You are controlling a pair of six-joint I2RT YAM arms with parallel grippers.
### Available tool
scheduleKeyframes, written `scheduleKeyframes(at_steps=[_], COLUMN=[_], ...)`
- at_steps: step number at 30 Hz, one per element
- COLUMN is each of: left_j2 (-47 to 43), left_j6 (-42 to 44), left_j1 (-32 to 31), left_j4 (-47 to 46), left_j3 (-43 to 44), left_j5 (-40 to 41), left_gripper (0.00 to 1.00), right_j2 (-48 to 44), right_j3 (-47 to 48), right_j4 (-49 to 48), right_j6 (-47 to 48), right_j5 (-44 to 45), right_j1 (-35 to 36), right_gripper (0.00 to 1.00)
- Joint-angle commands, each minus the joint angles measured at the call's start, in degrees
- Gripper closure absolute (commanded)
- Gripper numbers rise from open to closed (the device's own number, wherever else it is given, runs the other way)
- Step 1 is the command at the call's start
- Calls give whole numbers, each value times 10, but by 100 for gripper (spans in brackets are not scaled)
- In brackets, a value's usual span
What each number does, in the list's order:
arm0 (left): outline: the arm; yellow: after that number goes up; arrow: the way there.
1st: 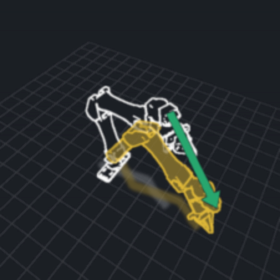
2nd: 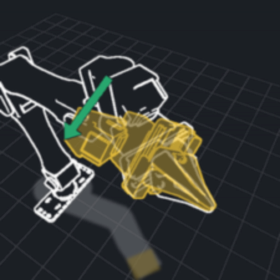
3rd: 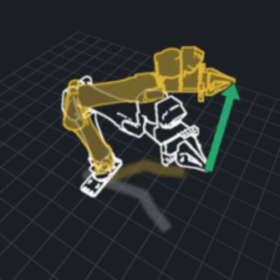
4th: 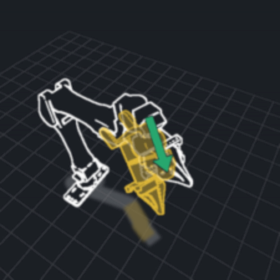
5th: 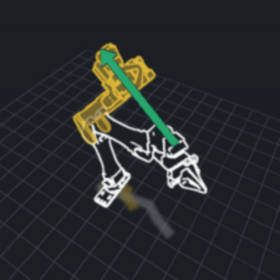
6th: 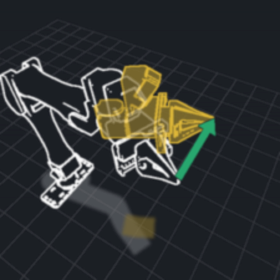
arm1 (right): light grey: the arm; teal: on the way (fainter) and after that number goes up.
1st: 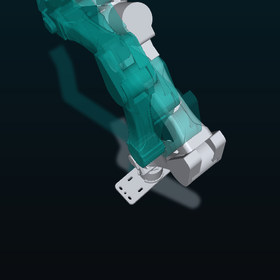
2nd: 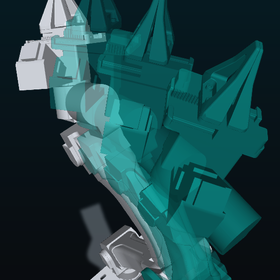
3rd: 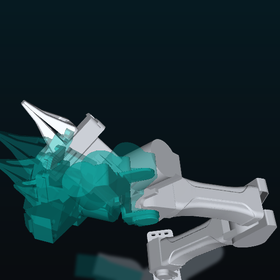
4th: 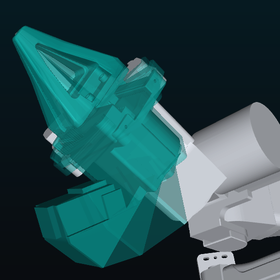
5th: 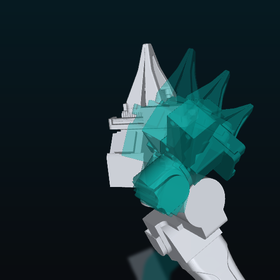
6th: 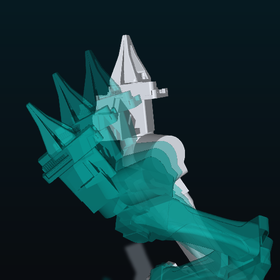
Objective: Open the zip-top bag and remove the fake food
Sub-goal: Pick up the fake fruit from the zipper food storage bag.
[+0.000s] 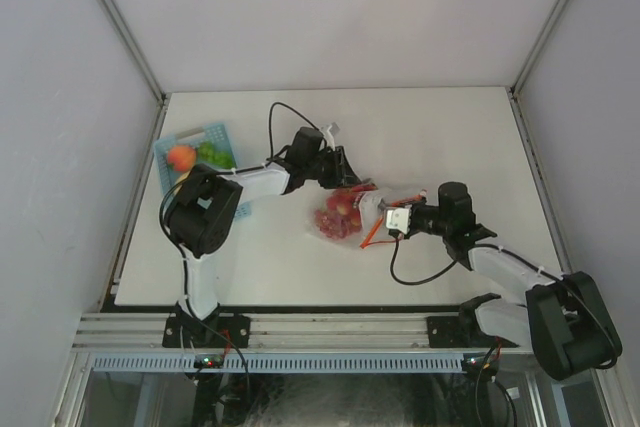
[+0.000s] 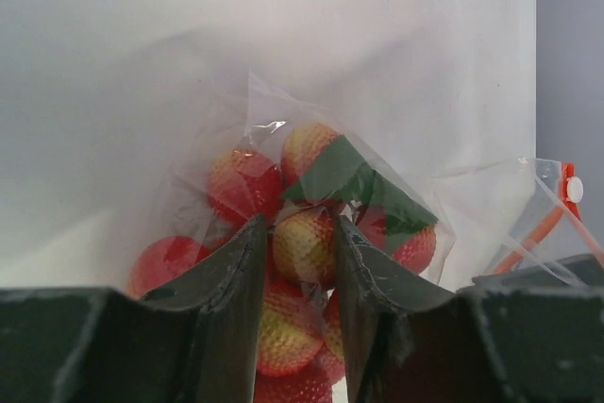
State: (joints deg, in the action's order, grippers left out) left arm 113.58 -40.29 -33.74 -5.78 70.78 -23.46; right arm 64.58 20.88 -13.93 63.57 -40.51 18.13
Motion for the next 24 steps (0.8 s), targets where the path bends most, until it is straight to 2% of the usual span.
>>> scheduleKeyframes(at_steps=[1, 12, 24], left_j2=[13, 30, 39], left_j6=[15, 28, 21], left_j1=[-6, -11, -32], left_j4=[12, 23, 19], left_j3=[42, 48, 48], left_j5=[-47, -62, -91], left_gripper=[62, 63, 63], right_j2=[18, 50, 99], right_j3=[28, 36, 54], right_j4=[22, 61, 59], right_j6=[-10, 20, 12], right_j5=[-27, 25, 87], right_j1=[4, 13, 35], right_gripper=[83, 68, 63])
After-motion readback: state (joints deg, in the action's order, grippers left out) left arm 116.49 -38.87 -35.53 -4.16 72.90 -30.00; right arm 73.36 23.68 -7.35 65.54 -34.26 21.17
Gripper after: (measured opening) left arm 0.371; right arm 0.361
